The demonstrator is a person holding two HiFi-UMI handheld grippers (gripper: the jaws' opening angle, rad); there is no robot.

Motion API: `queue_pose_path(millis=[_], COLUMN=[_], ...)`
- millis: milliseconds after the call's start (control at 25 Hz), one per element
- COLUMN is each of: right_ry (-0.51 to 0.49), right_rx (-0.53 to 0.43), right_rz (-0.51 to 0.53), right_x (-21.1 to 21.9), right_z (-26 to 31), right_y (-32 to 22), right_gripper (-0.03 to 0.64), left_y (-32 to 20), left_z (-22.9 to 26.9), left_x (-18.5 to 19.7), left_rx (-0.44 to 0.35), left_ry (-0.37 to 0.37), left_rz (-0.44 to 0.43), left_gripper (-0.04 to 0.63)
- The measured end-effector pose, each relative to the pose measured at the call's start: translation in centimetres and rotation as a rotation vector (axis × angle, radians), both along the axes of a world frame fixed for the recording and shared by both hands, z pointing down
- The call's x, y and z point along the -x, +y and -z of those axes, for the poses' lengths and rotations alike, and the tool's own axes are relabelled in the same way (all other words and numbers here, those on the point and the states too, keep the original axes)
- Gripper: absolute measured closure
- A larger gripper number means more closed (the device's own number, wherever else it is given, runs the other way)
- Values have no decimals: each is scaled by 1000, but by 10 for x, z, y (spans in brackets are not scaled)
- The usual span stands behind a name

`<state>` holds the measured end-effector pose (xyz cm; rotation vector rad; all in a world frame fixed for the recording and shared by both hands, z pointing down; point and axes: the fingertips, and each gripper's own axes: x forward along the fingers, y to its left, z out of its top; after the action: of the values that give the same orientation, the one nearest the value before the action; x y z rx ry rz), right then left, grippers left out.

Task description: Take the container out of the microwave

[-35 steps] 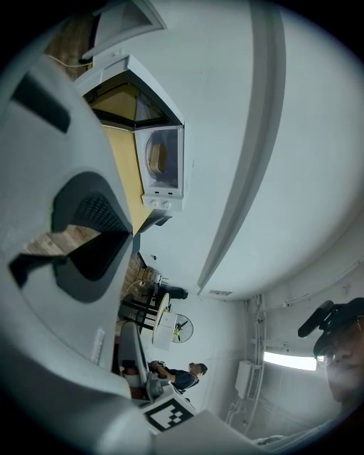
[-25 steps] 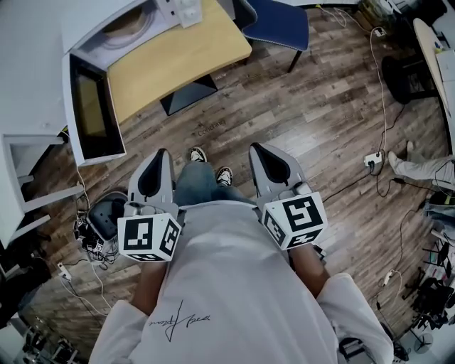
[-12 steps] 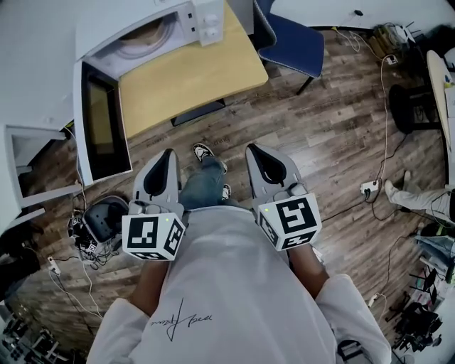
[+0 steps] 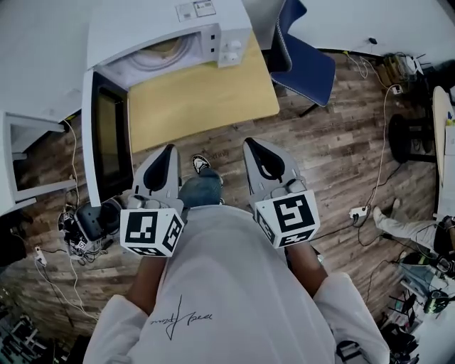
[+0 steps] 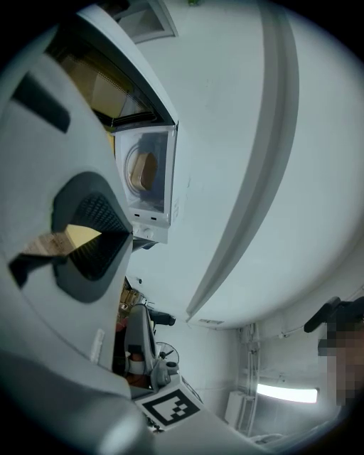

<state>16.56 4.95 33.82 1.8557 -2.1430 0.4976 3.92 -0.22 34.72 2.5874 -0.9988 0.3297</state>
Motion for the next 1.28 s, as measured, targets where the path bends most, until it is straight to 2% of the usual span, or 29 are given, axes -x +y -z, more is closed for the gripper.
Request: queue_pose_path(millis=[440,800,1120,1280], right_ry=[40,62,82,102], right_rx=[-3,-13,-1,1], right_rz=[127,217,326,333], right_x=[14,30,48,49], right_z=[5,0,-12,-18], right_y=[-83,-130,-138,-145], right_gripper=[604,604,604,604], left_y=[-73,-108,-103,-98], left_z=[8,2,-6,-11], left_x=[1,6,17,22], left_rx=[-25,-26,-3,6], left_ry=[29,18,-33,-44], left_rz=[37,47,76,93], left_gripper=[603,601,601,601])
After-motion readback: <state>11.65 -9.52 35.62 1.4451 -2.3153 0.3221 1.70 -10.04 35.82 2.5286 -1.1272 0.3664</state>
